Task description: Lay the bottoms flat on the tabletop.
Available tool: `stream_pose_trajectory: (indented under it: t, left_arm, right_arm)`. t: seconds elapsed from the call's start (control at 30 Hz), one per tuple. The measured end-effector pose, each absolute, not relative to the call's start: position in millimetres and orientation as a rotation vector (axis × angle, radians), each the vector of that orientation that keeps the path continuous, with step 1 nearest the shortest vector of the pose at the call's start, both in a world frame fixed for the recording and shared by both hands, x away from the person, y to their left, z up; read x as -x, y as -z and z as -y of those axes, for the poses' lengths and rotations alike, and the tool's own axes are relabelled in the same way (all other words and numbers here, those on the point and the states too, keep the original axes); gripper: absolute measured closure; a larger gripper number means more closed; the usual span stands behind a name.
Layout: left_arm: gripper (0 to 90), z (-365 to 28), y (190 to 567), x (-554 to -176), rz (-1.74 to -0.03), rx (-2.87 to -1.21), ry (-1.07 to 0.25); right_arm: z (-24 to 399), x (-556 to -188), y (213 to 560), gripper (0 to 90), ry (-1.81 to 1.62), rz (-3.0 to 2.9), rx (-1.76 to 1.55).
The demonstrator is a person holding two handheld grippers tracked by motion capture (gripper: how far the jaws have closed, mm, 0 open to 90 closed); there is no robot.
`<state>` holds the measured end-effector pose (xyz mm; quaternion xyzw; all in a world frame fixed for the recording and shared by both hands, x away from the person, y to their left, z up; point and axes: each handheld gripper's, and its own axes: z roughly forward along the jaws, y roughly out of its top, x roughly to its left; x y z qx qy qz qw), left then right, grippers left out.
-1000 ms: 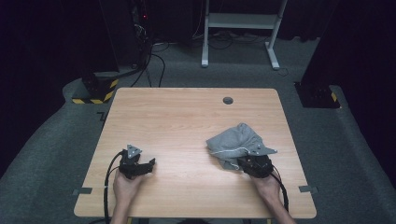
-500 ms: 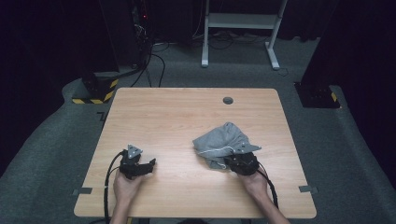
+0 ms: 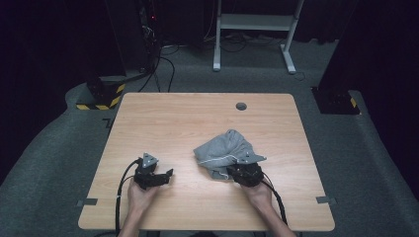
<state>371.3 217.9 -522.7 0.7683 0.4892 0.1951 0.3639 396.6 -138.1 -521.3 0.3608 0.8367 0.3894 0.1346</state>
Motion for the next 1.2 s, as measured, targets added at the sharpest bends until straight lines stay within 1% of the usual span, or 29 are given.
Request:
stream_pose_trajectory:
  t: [0.07,0.1,0.27,0.33,0.37,0.4,0.47,0.53,0.67,0.87,0.97,1.13,1.2]
  left_arm:
    - [22.1,-214,521,-373,-1.238,-1.99,-0.488]
    - [22.0,-204,516,-376,-1.193,-2.009,-0.451]
    - [21.8,-180,505,-380,-1.1,-2.043,-0.413]
    - [22.9,-168,501,-381,-1.057,-2.051,-0.402]
    - [24.7,-157,498,-385,-1.026,-2.064,-0.376]
    - [25.0,-157,498,-385,-1.026,-2.064,-0.376]
    - [26.8,-143,494,-388,-0.99,-2.065,-0.363]
    - [27.1,-135,490,-391,-0.963,-2.074,-0.363]
    - [30.6,-123,483,-390,-0.919,-2.059,-0.364]
    - [30.9,-111,478,-390,-0.879,-2.082,-0.361]
    - [31.8,-98,474,-391,-0.83,-2.121,-0.375]
    - [33.0,-85,475,-392,-0.798,-2.156,-0.39]
    - [34.9,-80,475,-393,-0.784,-2.167,-0.409]
  right_arm:
    - [138,-397,523,66.5,-1.146,-2.417,-1.042]
    - [138,-396,523,65.9,-1.143,-2.417,-1.041]
    - [136,-394,522,63.7,-1.124,-2.409,-1.033]
    - [136,-394,523,63.3,-1.12,-2.401,-1.034]
    - [136,-394,523,63.0,-1.12,-2.401,-1.034]
    - [136,-394,523,63.0,-1.119,-2.4,-1.033]
    - [136,-394,523,62.9,-1.119,-2.4,-1.033]
    - [136,-394,523,62.8,-1.121,-2.4,-1.029]
    - [136,-394,523,62.8,-1.12,-2.403,-1.034]
    - [136,-394,523,62.8,-1.121,-2.404,-1.034]
    - [136,-394,523,62.8,-1.122,-2.405,-1.039]
    - [137,-395,523,62.8,-1.125,-2.405,-1.038]
    - [137,-395,523,62.8,-1.124,-2.405,-1.037]
